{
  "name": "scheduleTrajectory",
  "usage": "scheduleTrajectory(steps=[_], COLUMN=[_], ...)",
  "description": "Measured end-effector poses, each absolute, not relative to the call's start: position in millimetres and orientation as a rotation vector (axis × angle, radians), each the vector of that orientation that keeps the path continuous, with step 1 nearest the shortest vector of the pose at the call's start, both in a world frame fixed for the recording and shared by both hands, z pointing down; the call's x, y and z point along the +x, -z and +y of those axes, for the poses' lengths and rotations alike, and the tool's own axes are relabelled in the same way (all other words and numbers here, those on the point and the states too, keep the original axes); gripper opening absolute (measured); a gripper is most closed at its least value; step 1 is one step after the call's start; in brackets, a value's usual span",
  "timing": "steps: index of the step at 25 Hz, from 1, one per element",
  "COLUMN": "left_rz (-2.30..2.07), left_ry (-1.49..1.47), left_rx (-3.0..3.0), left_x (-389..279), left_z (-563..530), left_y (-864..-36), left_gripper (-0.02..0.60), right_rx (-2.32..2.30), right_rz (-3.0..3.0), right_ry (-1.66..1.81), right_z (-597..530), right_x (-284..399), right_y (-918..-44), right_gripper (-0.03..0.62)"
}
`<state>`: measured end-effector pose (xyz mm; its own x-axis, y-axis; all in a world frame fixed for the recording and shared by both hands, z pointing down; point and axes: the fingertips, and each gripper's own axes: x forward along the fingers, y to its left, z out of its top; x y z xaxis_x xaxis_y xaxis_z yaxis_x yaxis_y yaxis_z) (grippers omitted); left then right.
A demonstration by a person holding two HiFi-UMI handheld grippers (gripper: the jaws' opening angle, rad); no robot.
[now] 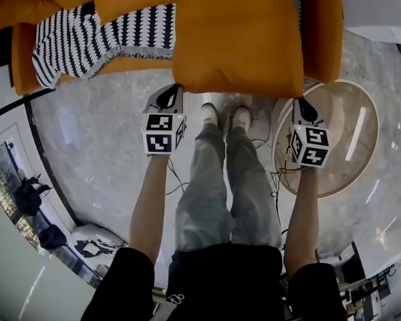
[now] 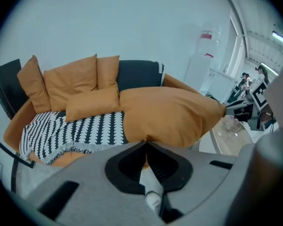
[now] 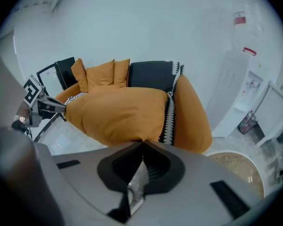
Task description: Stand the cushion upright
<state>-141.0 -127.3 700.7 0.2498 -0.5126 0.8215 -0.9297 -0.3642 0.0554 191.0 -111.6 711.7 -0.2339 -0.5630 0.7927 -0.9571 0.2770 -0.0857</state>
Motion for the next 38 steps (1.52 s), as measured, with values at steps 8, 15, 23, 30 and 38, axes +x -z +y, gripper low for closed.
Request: scheduleTrajectory(steps=[8, 15, 23, 30, 38], left_rz=[-1.341, -1.406, -1.452, -1.508, -1.582], left_ry=[-0.954, -0.927, -0.883, -0.842, -0.776], left_rx=[2.032, 2.072, 2.131, 2.178, 2.214], left_x=[-136, -121, -121, -114, -111], left_z=[-173, -219, -275, -336, -397], left_y=[-641, -592, -536, -502, -477], left_gripper=[0.015, 0.015, 0.015, 0.015, 0.015], right_rx=[1.408, 1.471, 1.475, 1.494, 1.538], right_rz=[-1.980, -2.059, -2.129, -2.180, -2.219], right_ry=[-0.723, -0.674, -0.537, -0.446, -0.366], right_z=[-160, -204, -266, -331, -394], right_x=[197, 211, 210, 216, 219], right_y=[-646, -596, -535, -501, -478], right_gripper=[0.014, 0.014, 0.014, 0.014, 0.014])
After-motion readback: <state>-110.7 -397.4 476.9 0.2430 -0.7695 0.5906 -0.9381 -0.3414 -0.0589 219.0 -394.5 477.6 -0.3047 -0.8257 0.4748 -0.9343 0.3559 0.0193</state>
